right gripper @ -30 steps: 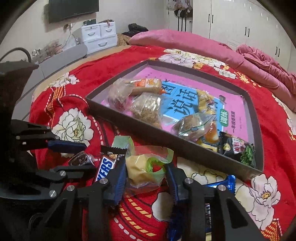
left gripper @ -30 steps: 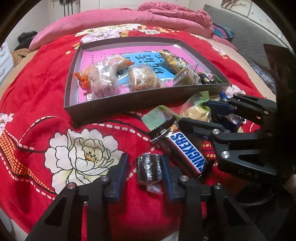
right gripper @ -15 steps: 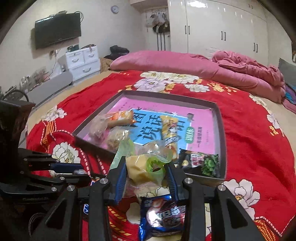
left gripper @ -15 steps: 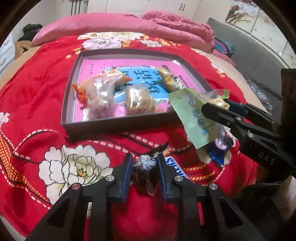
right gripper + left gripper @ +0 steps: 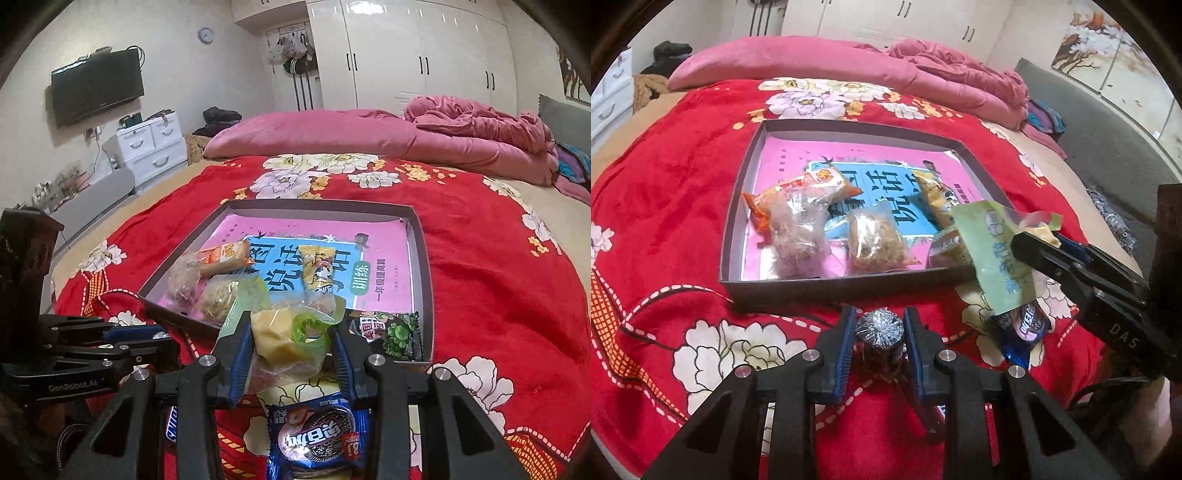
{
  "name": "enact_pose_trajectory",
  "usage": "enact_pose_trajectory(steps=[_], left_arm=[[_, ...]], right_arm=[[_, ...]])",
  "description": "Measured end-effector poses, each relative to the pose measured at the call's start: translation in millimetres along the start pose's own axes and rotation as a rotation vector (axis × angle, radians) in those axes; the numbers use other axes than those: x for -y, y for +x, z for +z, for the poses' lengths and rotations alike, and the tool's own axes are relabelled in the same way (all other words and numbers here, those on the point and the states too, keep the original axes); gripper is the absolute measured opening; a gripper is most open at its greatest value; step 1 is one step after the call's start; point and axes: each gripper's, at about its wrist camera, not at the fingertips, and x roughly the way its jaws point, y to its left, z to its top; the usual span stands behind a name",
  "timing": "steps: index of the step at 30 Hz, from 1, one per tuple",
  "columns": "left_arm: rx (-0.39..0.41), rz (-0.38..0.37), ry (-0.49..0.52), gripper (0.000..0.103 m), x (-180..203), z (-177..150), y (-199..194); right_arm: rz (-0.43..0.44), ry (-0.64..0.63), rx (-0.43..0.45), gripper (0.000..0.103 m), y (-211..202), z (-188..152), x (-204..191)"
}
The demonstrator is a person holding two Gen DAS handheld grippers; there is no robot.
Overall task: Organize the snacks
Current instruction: 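Grasp the small foil-wrapped candy with the left gripper, then carry the candy into the tray with the left gripper and release it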
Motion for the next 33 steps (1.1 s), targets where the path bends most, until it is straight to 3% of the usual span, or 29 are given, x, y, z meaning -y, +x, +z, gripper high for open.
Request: enact_pose_trajectory(steps=[18,33], left_arm=[[0.086,0.014,-0.026,0.027,-4.3,15.1,-8.0],[0.097,0.043,-0.023,0.027,-8.1,30.8,5.3]], right_arm=[[-0.017,0.086,0.035,0.040,-4.0,8.4,16.6],[-0.033,0.167,0.040,0.040,3.6,12.8,31.3]])
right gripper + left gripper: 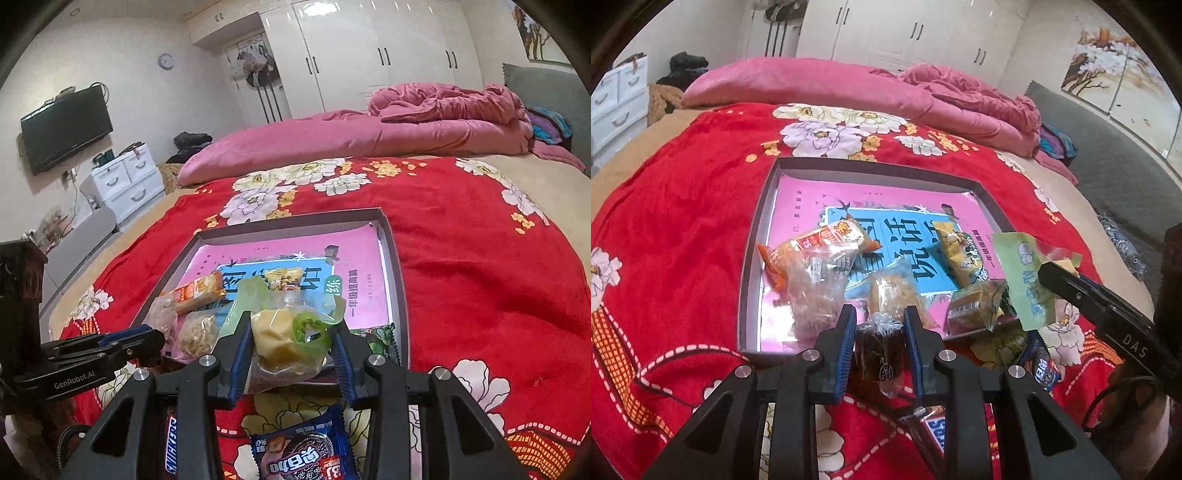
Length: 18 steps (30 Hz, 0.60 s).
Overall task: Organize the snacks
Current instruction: 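Carry the candy into the tray with the left gripper and release it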
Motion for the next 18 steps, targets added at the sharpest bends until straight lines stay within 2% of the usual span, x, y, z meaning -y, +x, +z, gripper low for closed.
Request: enact_pose_trajectory(steps=[18], left_arm=[[-0.010,0.037,-0.018,0.027,-10.7,13.5,22.7]], right_arm=[[-0.044,0.095,-0.009,0.040,8.1,-0.5,17.6]])
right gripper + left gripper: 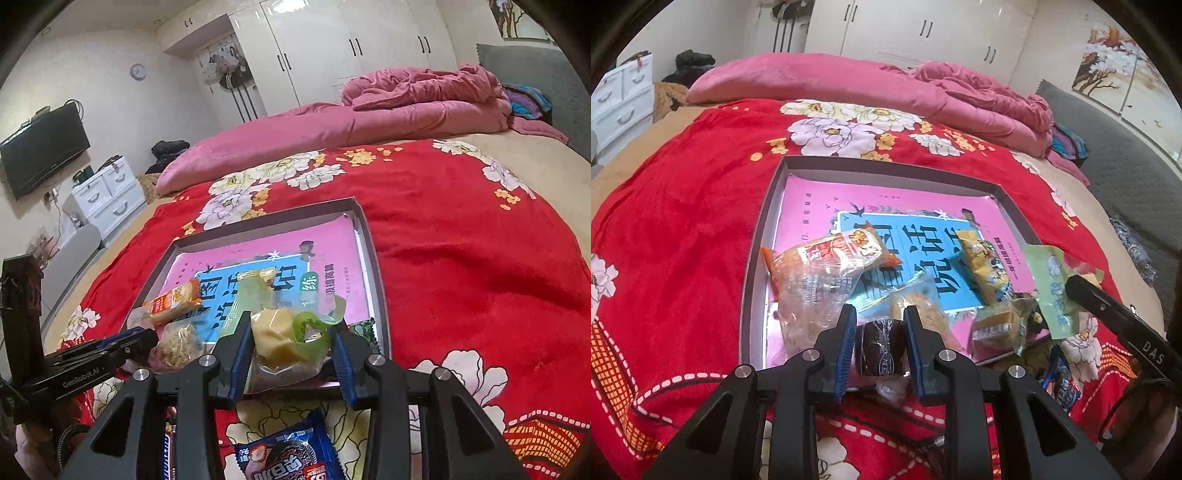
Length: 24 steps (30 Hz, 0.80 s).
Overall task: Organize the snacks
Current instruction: 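Carry the candy into the tray with the left gripper and release it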
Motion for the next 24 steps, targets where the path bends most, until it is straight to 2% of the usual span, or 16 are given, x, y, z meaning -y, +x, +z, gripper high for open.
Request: enact_pose_trajectory(steps=[12,24], left_arm=[[0.006,0.008,-0.031,0.027,-9.0,4.9,4.3],[0.006,0.009,-0.018,0.027,-7.7,6.9,7.6]], right_arm=[[-0.058,0.063,0.005,0.040,2.2,1.9,15.8],[-0.084,0.092,-0.006,0.040,8.4,0.6,20.9]])
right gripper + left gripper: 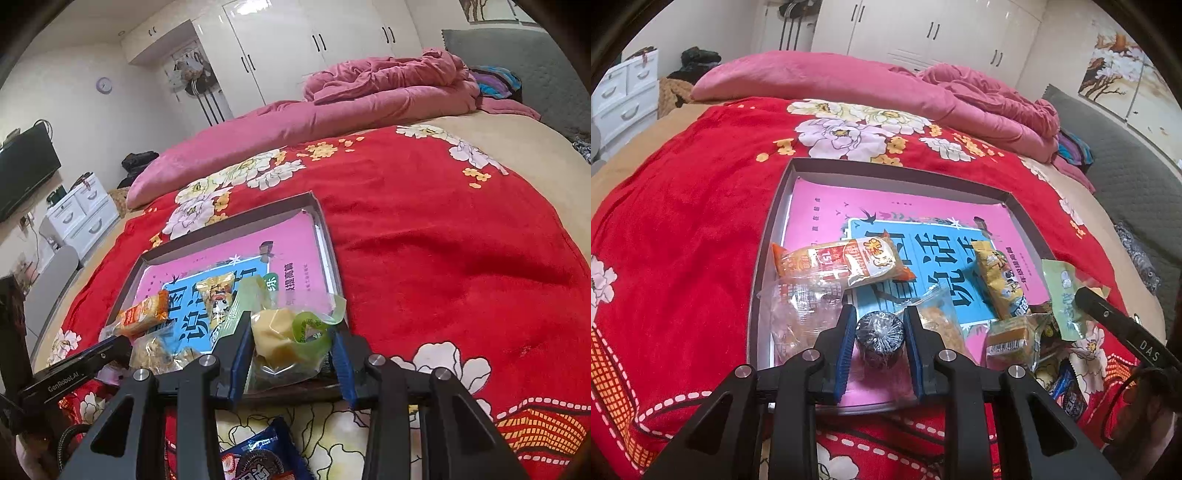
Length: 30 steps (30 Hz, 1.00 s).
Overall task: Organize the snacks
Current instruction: 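Carry the candy into the tray with the left gripper and release it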
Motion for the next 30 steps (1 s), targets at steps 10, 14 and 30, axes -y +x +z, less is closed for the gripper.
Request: enact_pose_trajectory(steps=[10,14,30], left_arm=[[-0.007,-0.008,0.001,0.027,1.6,-0.2,1.1],[-0.012,-0.011,0.004,0.027,2.6,-0.6,2.7],[-0.017,-0.013,0.005,0.027,3.5,-1.6,3.5]], right_arm=[[0.010,-0.036,-0.019,0.040,7.3,-3.6,-13.7],[0.014,-0.050,-0.028,0.040,10.9,-4.8,-18.9],[0.063,-0.143,-0.049,0.041,20.1,-13.5,-42.9]])
